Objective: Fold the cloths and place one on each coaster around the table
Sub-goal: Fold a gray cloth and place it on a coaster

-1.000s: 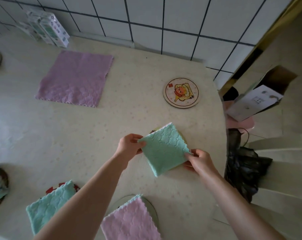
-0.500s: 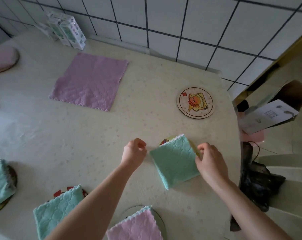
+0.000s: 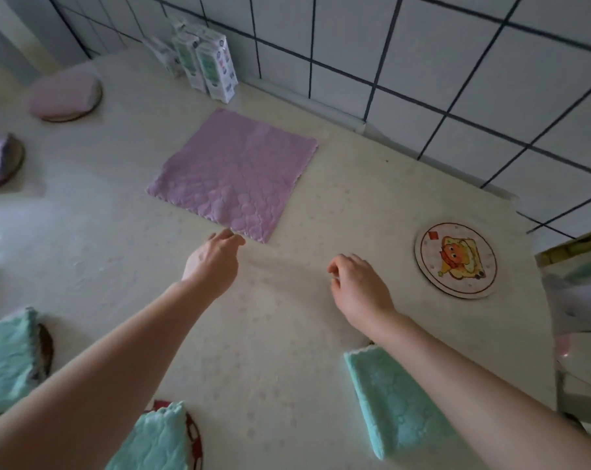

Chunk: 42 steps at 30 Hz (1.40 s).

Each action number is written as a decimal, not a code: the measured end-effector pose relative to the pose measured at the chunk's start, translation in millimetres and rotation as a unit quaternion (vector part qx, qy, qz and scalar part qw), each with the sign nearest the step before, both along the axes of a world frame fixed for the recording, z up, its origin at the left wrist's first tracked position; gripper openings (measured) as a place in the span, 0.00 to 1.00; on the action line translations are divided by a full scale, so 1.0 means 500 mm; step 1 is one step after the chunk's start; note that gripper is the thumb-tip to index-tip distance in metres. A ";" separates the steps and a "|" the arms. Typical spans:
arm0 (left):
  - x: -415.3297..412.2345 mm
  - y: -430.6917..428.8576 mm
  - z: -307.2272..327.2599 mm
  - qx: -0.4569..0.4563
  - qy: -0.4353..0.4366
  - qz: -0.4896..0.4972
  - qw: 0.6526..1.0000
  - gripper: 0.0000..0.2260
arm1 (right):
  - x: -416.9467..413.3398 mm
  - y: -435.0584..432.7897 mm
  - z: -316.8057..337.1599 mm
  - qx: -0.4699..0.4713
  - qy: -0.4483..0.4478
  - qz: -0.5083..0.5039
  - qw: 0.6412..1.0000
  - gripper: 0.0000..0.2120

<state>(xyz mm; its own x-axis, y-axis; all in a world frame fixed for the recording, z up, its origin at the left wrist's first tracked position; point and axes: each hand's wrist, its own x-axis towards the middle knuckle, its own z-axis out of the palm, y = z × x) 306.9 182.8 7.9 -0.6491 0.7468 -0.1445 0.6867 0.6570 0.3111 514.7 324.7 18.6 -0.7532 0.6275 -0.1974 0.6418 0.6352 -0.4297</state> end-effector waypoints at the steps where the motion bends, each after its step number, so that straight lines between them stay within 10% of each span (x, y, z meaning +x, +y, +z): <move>1: -0.025 -0.001 -0.002 0.005 0.031 -0.024 0.999 0.20 | -0.029 0.001 -0.003 0.001 0.003 0.018 1.000 0.08; 10: -0.179 -0.023 -0.044 0.067 0.196 -0.221 0.953 0.20 | -0.248 -0.011 -0.048 0.058 -0.018 0.160 0.985 0.12; 15: -0.206 -0.030 -0.064 0.091 0.160 -0.215 0.959 0.21 | -0.307 -0.022 -0.055 0.178 -0.067 0.191 0.963 0.15; 28: -0.227 -0.015 -0.065 0.115 0.089 -0.055 0.988 0.13 | -0.275 -0.018 0.035 -0.012 0.181 0.139 0.973 0.03; 42: -0.104 -0.219 0.010 0.145 0.000 0.001 0.989 0.12 | 0.002 -0.065 0.052 -0.045 0.152 0.030 0.987 0.04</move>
<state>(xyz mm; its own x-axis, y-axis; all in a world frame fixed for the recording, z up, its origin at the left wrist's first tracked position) 254.9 73.3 12.7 -0.6506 0.7557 0.0755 0.6856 0.5416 0.4865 515.6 292.1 44.4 -0.8219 0.5696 -0.0094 0.4369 0.6195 -0.6522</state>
